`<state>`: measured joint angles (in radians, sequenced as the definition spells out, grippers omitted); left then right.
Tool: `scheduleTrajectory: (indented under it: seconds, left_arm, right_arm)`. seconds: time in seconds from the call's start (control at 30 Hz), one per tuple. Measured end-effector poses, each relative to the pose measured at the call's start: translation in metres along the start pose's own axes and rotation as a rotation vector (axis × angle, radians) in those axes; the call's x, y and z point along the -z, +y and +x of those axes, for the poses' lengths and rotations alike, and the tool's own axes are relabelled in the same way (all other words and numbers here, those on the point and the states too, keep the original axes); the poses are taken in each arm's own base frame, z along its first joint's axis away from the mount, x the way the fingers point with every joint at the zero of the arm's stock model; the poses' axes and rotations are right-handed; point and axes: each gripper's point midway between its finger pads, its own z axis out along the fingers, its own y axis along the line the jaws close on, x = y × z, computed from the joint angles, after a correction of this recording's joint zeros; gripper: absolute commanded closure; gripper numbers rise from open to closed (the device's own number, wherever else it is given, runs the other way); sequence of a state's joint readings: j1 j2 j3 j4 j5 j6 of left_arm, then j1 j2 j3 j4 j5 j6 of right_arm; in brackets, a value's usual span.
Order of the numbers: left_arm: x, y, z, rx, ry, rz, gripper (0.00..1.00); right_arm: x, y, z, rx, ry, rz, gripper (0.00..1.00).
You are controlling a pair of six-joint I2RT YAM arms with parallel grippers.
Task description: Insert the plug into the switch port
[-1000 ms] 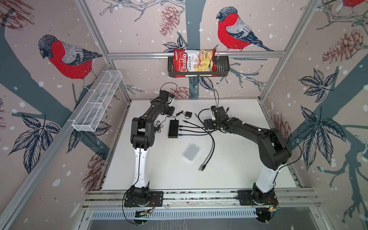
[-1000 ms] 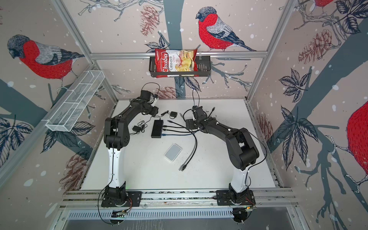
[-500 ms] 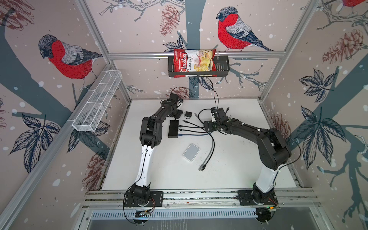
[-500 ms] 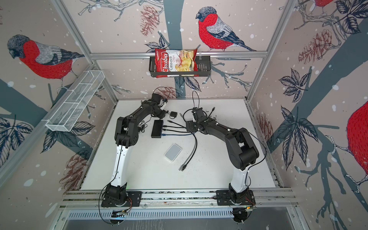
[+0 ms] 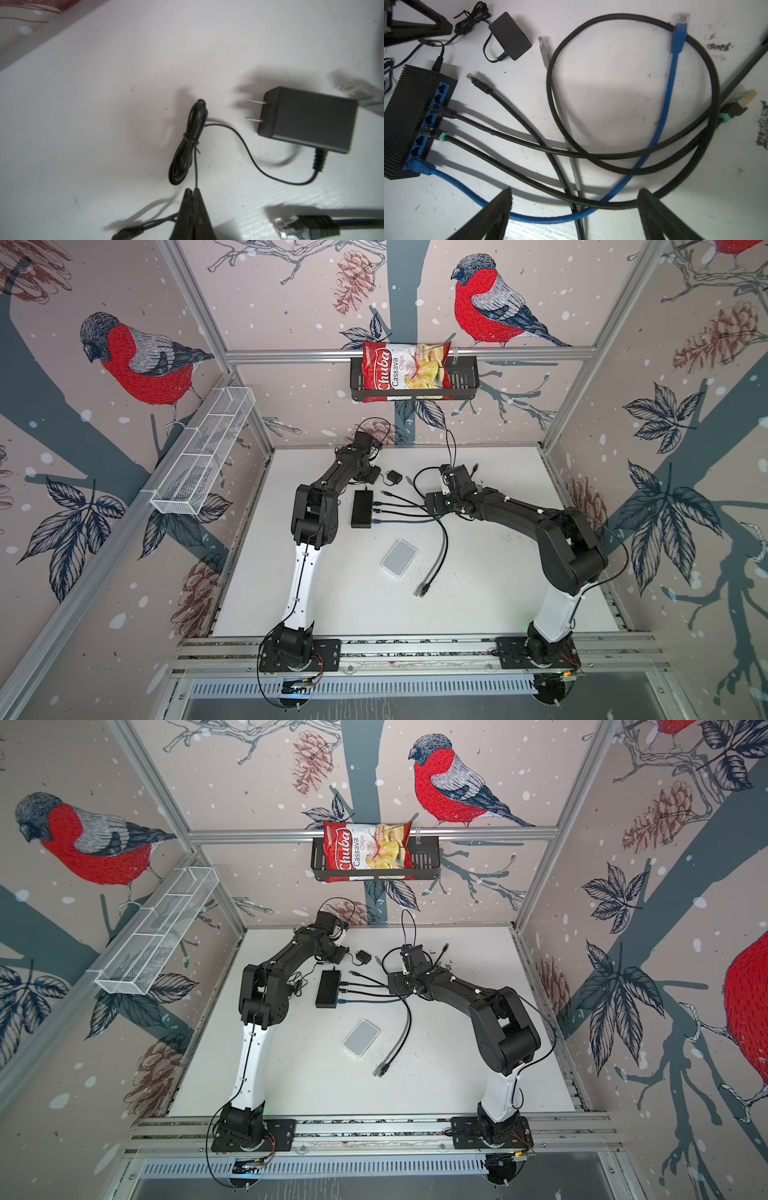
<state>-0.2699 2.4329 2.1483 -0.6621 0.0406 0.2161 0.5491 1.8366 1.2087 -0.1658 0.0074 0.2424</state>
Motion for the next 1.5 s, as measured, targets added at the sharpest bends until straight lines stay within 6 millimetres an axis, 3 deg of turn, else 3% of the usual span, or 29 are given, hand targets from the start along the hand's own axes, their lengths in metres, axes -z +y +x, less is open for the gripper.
scheduleTrajectory:
  seconds: [0.2, 0.37, 0.47, 0.73, 1.0, 1.23, 1.5]
  left_arm:
    - [0.033, 0.006, -0.030, 0.012, -0.096, -0.036, 1.00]
    - [0.043, 0.002, -0.041, 0.000, -0.134, -0.039, 0.63]
    - [0.037, -0.002, -0.037, -0.006, -0.117, -0.039, 0.55]
    - [0.001, -0.001, 0.001, -0.010, 0.019, -0.058, 0.57]
    - [-0.017, 0.002, 0.023, -0.013, 0.094, -0.080, 0.63]
    - [-0.024, 0.003, 0.030, -0.014, 0.116, -0.089, 0.72]
    - [-0.029, 0.004, 0.023, -0.012, 0.102, -0.092, 0.83]
  right_arm:
    - [-0.001, 0.000, 0.002, 0.000, 0.004, 0.000, 0.05]
    - [-0.001, 0.001, 0.003, -0.001, 0.007, -0.007, 0.05]
    - [-0.001, 0.001, 0.003, -0.001, 0.007, -0.007, 0.05]
    - [-0.001, 0.002, 0.003, 0.000, 0.006, -0.015, 0.04]
    - [-0.001, 0.002, 0.003, -0.001, 0.005, -0.015, 0.03]
    - [-0.001, 0.003, 0.002, -0.001, 0.005, -0.018, 0.04]
    - [-0.001, 0.003, 0.002, -0.001, 0.006, -0.019, 0.05]
